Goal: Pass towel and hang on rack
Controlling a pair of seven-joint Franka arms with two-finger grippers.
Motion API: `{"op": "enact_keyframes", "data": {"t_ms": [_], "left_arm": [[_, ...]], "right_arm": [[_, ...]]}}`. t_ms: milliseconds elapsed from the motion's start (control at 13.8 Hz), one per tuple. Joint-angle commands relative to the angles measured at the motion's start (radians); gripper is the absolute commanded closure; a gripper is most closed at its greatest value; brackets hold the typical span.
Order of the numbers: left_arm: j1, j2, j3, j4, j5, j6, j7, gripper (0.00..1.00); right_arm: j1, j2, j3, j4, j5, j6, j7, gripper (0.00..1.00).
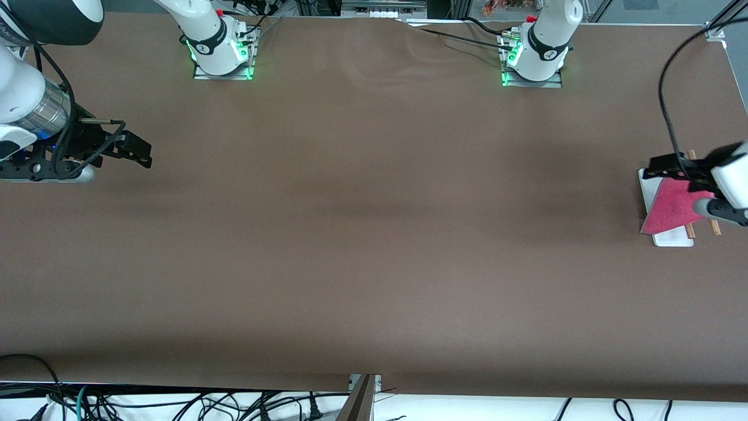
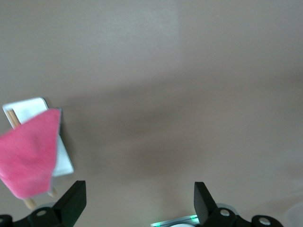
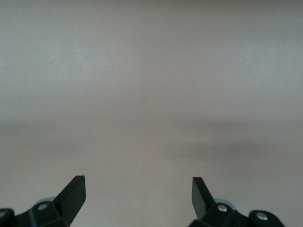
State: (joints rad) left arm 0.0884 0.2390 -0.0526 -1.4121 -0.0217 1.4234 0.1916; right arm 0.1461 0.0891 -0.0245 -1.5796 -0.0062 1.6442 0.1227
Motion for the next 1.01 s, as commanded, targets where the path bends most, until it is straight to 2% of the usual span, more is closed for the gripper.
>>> {"op": "enact_keyframes", "data": {"t_ms": [0,72,289,940], "left_arm": [[-0.079,-0.188,0.008,-0.244,0.005,0.139,-0.153,0.0],[-0.101,-0.214,0.013,-0.28,0.002,0.187,-0.168,0.0],[-0.151,-0.251,0.065,-0.301,0.002,0.27,-0.172,0.0],[-0.125,-0.256,0.062,-0.318,-0.006,0.269,-0.17,0.0]], "right_arm": [[-0.005,0.011,0.008,0.026,-0.014,-0.012,-0.008,0.01],[-0.007,0.011,0.008,0.026,-0.012,-0.012,-0.009,0.01],[-0.005,0.011,0.008,0.026,-0.012,-0.012,-0.009,0.01],[-0.005,0.011,0.008,0.024,-0.012,-0.014,-0.009,0.01]]}}
